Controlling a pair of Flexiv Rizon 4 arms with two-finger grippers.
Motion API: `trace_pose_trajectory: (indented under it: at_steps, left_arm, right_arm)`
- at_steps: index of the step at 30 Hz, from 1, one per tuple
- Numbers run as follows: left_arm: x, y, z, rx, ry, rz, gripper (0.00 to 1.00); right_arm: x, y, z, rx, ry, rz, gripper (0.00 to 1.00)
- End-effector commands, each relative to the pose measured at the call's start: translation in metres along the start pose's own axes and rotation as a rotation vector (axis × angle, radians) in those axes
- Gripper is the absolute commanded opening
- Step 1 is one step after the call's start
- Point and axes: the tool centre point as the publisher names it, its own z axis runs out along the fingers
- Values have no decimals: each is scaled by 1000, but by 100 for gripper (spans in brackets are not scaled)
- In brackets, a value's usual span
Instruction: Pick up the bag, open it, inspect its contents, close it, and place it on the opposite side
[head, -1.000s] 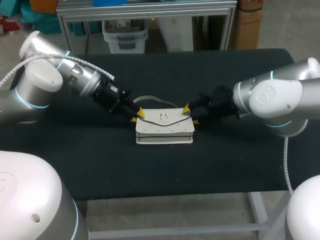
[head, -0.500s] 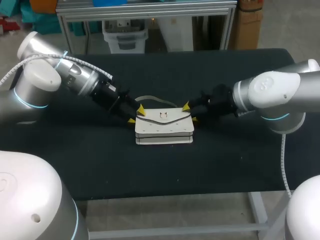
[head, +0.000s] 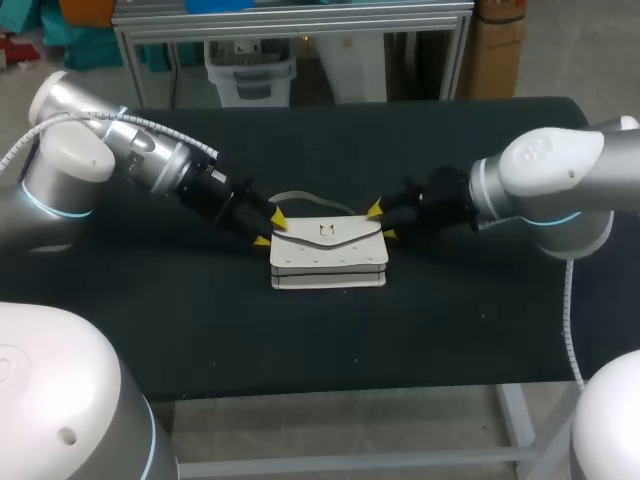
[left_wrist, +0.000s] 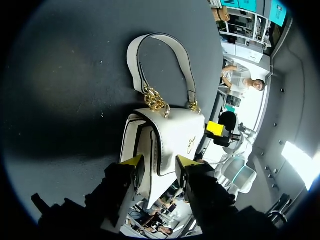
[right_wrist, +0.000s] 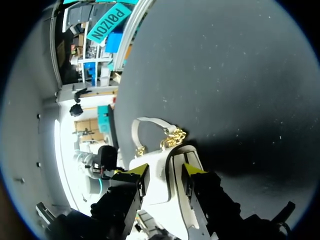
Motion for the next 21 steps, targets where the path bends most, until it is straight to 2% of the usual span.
trace_pose_trajectory:
  at_steps: [1,3,4,5,6,7,21]
  left_arm:
    - [-1,-16,10,-41,15,-18,43]
    - [-1,-18,11,-57,28,-31,43]
    - [-1,-19,11,-55,28,-34,40]
    - [-1,-19,12,-55,31,-41,24]
    - [0,-19,11,-55,32,-42,0]
    - [0,-19,11,-54,31,-40,0]
    - [-1,-4,9,54,6,70,0]
  right_arm:
    - [-2,5,11,18,0,7,40]
    - [-2,5,12,21,2,12,36]
    - [-2,5,13,22,2,13,34]
    - [-2,4,14,22,1,14,30]
    - [-2,4,14,23,0,14,16]
    - [-1,3,14,22,-2,11,0]
    - [-1,-8,13,-50,-61,-88,0]
